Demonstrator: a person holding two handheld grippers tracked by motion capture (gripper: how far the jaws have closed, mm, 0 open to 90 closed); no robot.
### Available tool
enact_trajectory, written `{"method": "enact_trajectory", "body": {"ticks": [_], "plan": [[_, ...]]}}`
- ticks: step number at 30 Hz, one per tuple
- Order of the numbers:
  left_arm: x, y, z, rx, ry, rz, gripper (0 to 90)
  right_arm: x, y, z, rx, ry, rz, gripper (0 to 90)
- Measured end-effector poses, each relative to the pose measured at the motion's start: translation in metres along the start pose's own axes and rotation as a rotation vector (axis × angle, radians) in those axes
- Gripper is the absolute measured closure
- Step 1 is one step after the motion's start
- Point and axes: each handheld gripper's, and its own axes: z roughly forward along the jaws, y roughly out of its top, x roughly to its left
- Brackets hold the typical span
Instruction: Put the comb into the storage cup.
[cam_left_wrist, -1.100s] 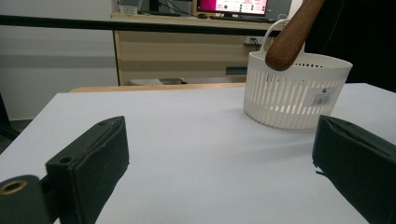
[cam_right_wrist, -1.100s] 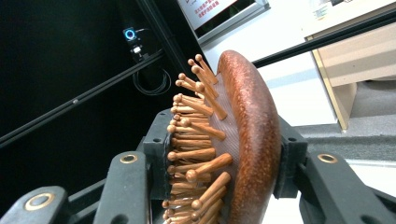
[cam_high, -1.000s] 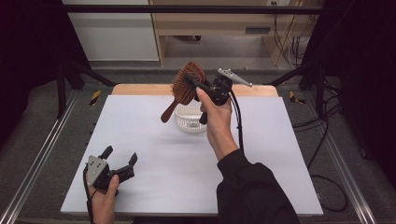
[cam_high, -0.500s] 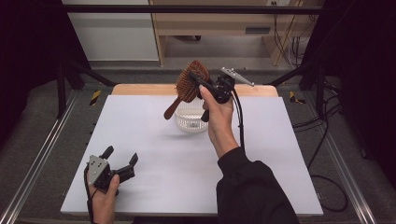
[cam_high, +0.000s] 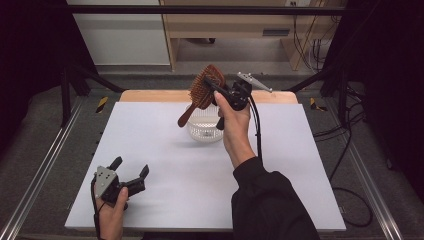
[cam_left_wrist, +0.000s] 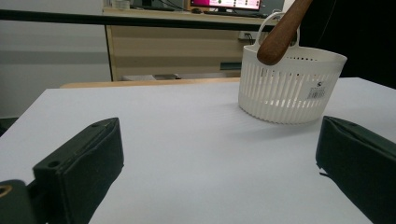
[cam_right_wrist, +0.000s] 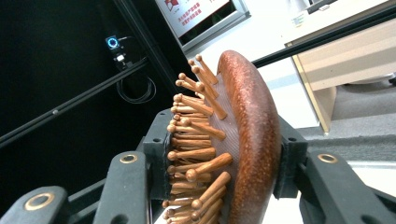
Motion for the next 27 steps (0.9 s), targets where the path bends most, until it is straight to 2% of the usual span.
{"method": "enact_trajectory", "body": {"ticks": [3,6,9,12,18,21,27], "plan": [[0.001,0.000,0.000,0.001,0.004,-0.001,0.9,0.002,0.000,-0.002,-0.019,-0.027,0.000,51.9],[0.001,0.000,0.000,0.002,0.003,-0.002,0.9,0.006,0.002,-0.004,-0.049,-0.028,-0.006,51.9],[0.001,0.000,0.000,0.001,0.001,-0.001,0.9,0.007,0.005,-0.004,-0.066,-0.009,0.014,51.9],[0.001,0.000,0.000,0.001,0.000,-0.001,0.9,0.006,0.007,-0.005,-0.072,-0.016,-0.003,51.9],[0.001,-0.001,0.000,0.002,-0.001,-0.002,1.0,-0.003,0.011,-0.009,-0.092,-0.033,0.008,51.8],[0.001,-0.001,0.001,0.003,-0.002,0.000,1.0,-0.008,0.012,-0.010,-0.098,-0.039,0.033,51.8],[0.001,-0.001,0.001,0.003,-0.001,-0.001,1.0,-0.012,0.014,-0.013,-0.112,-0.051,0.024,51.7]]}}
